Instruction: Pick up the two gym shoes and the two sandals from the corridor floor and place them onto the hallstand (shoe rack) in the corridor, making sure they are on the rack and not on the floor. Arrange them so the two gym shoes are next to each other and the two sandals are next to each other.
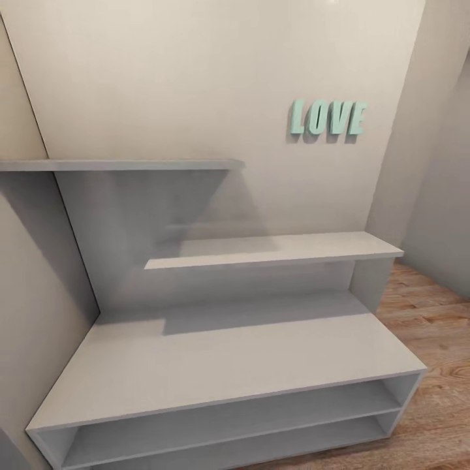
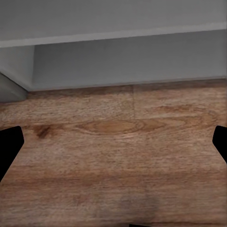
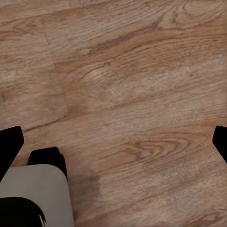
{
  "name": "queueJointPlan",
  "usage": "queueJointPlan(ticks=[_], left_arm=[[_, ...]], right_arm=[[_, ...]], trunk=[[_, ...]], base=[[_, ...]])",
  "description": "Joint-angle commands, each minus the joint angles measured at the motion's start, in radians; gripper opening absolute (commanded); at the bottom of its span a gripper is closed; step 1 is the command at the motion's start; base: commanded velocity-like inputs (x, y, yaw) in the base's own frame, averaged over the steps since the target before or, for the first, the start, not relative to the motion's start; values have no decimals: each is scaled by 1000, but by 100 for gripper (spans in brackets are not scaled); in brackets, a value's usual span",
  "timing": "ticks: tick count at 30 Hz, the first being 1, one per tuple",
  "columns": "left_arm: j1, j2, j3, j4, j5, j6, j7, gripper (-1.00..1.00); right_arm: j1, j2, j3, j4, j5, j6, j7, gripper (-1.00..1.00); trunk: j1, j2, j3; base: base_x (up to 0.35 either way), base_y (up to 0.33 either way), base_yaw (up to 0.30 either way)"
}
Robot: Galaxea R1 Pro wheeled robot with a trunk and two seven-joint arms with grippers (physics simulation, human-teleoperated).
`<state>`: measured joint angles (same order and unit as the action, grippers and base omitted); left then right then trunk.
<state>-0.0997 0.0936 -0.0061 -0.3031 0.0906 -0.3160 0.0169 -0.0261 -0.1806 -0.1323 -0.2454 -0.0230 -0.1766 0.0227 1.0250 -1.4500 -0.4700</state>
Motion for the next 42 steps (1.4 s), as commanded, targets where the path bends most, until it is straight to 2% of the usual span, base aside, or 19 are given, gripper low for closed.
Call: queueJointPlan(ticks=[1, 13, 42], left_arm=[[0, 0, 0, 0, 0, 0, 0, 100], [0, 0, 0, 0, 1, 0, 0, 100], [0, -2, -1, 1, 1, 2, -2, 100]], right_arm=[[0, 0, 0, 0, 0, 0, 0, 100], [0, 1, -1, 0, 0, 0, 0, 100], [0, 1, -4, 0, -1, 0, -1, 100]], trunk=[[0, 0, 0], [0, 0, 0], [0, 0, 0]], base=[[-3, 0, -9], [-2, 0, -131], [0, 0, -249]])
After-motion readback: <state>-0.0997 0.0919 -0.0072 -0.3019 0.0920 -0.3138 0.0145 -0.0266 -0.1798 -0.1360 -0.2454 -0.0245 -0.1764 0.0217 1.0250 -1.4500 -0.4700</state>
